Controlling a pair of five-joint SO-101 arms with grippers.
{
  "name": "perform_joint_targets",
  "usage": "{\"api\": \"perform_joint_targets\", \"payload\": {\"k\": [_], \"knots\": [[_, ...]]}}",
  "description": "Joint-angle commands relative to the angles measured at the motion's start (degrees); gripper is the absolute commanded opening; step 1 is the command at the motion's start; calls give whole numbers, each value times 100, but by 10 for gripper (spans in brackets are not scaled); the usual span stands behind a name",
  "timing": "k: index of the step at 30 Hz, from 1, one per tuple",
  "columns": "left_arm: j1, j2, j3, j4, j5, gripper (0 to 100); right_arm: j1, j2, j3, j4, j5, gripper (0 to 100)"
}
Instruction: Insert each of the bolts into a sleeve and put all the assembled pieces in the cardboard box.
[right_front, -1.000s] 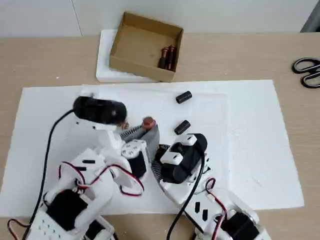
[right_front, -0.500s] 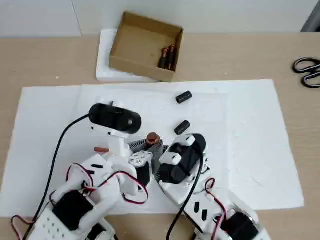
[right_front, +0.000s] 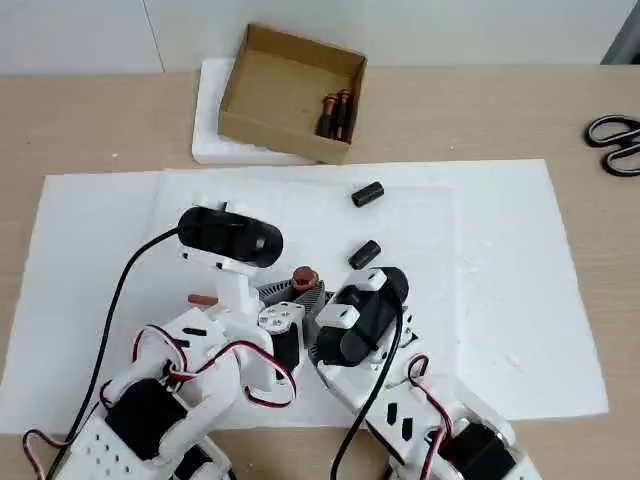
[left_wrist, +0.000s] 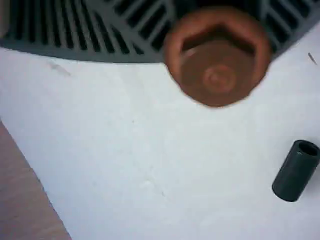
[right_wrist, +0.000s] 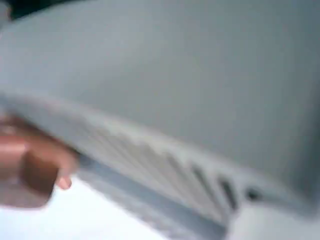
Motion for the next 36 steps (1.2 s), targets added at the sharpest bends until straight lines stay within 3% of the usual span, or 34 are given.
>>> {"api": "perform_joint_targets", "payload": {"k": [1,5,10,14,25,36], "knots": [[185,-9,57,167,0,50,-40,-101,-220,-215,88,4],[185,-9,57,167,0,135,-40,-101,-220,-215,97,4],[185,18,66,176,-18,147,-40,-101,-211,-198,105,4],[141,26,277,229,-659,148,-40,-101,-211,-198,105,4],[-879,0,330,-35,-1767,148,-40,-101,-211,-180,105,4],[-888,35,-602,-26,-1732,148,40,-75,-105,-207,79,4]]}}
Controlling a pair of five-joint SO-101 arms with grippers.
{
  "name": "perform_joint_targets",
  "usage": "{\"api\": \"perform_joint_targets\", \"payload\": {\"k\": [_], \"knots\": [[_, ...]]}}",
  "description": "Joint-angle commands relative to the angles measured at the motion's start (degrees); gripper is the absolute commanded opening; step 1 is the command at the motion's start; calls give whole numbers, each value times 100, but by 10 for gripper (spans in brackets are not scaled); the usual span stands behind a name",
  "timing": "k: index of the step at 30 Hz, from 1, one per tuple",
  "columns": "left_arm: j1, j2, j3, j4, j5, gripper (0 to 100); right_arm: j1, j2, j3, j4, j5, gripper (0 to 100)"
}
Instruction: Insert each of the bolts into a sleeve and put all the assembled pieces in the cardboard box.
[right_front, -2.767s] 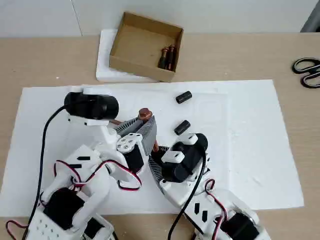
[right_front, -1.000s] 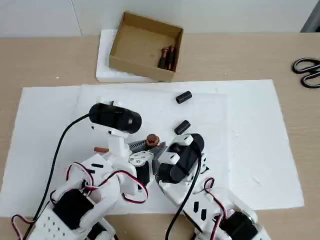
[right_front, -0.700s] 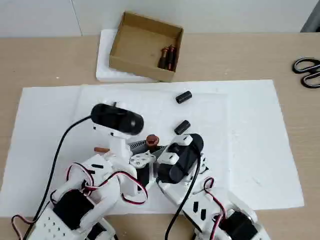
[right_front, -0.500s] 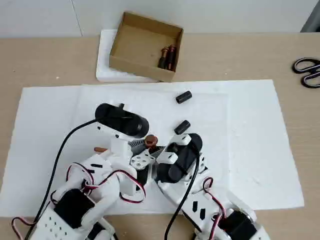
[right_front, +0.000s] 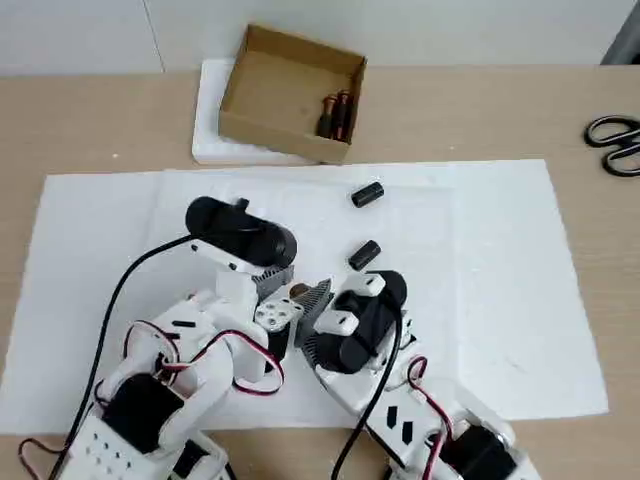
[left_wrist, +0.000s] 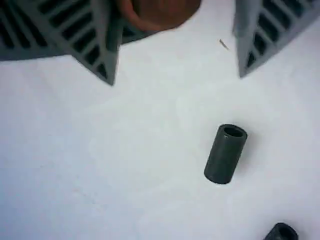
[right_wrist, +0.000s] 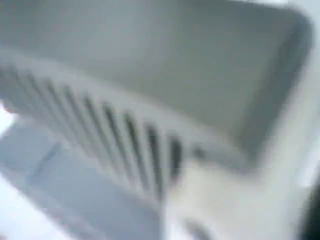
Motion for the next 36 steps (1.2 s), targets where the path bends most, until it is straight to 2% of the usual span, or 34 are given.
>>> {"api": "perform_joint_targets", "payload": {"k": [1,8,11,15,20,27,31,36], "knots": [[-123,-18,-523,-44,-18,148,154,-48,-53,-198,9,4],[-264,-9,-1174,-44,457,148,462,-40,88,-198,0,4],[-782,62,-1200,-132,501,145,549,-40,97,-198,-18,4],[-1670,404,-1543,-308,686,130,980,-31,237,-198,-396,4],[-2400,1081,-2053,-308,1037,2,1429,277,325,-233,-589,4],[-2910,1802,-2079,-237,1292,5,1974,2176,-457,-813,-607,4],[-2910,2268,-2097,149,1284,5,2290,3741,-1477,-804,-615,4],[-2875,2505,-2097,149,1284,5,2589,5534,-2989,-971,-615,4]]}}
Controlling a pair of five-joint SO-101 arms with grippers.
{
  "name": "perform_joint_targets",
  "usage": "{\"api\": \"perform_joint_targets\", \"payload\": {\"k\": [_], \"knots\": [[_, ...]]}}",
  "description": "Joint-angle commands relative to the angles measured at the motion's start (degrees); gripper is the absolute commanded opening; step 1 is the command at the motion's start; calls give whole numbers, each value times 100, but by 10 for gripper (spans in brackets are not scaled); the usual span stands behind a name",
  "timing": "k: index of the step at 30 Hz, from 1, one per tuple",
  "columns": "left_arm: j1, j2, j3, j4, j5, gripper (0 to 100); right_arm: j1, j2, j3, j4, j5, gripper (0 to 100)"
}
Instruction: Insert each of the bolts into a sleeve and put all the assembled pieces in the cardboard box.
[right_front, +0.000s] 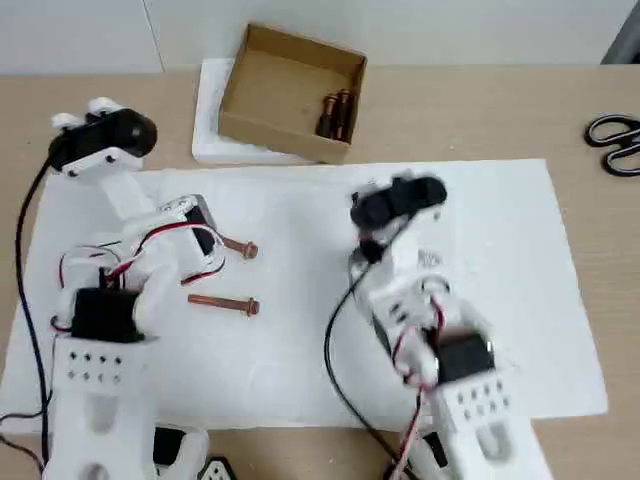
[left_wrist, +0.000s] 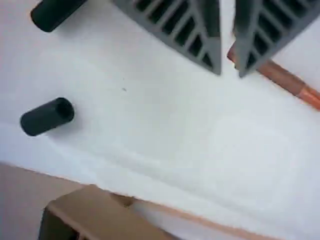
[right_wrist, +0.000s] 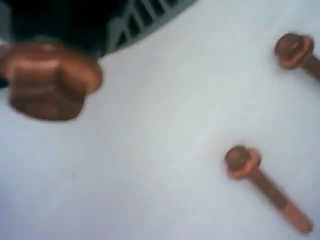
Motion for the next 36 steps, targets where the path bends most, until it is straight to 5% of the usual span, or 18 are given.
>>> {"api": "perform_joint_targets", "payload": {"k": [1,10,23,36], "knots": [[18,44,-268,9,26,5,189,1253,-1371,-409,-62,4],[18,0,-277,176,18,5,347,4145,-3815,-1736,-18,4],[18,0,-277,431,0,5,312,7925,-7965,-2484,-26,4],[18,-9,-277,492,-9,5,92,10607,-10479,-2712,-18,8]]}}
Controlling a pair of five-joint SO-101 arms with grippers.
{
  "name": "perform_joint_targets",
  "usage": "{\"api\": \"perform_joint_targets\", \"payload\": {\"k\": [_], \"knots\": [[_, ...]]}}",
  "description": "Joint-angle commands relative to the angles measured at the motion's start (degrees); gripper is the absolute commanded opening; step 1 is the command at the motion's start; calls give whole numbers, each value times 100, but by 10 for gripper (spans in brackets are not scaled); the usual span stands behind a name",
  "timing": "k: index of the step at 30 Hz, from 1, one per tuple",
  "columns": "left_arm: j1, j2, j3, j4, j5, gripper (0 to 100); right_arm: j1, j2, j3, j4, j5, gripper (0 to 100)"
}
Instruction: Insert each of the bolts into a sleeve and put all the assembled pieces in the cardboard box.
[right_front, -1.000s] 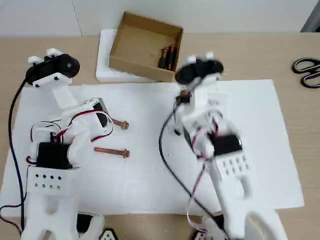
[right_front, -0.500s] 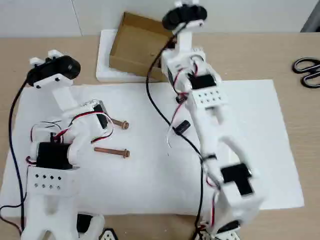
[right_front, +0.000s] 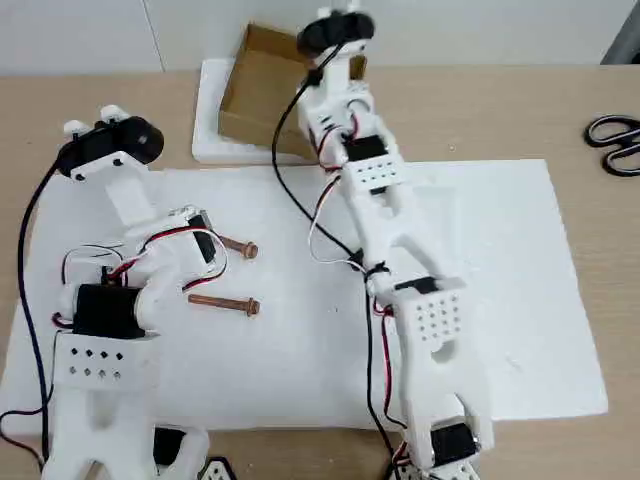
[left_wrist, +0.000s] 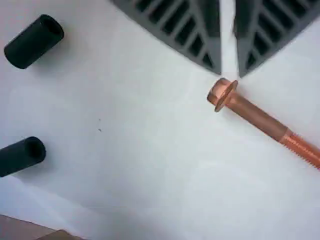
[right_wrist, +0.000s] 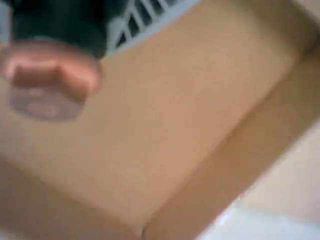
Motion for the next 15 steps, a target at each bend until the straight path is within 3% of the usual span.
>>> {"api": "perform_joint_targets", "payload": {"k": [1,5,11,15], "knots": [[18,-44,-303,35,0,5,-66,127,-888,-136,-18,8],[18,-44,-567,149,0,5,-119,365,-1196,-145,-18,16],[18,-44,-629,167,0,5,-180,409,-1240,259,325,162],[18,-44,-629,229,0,5,-180,400,-1389,347,343,177]]}}
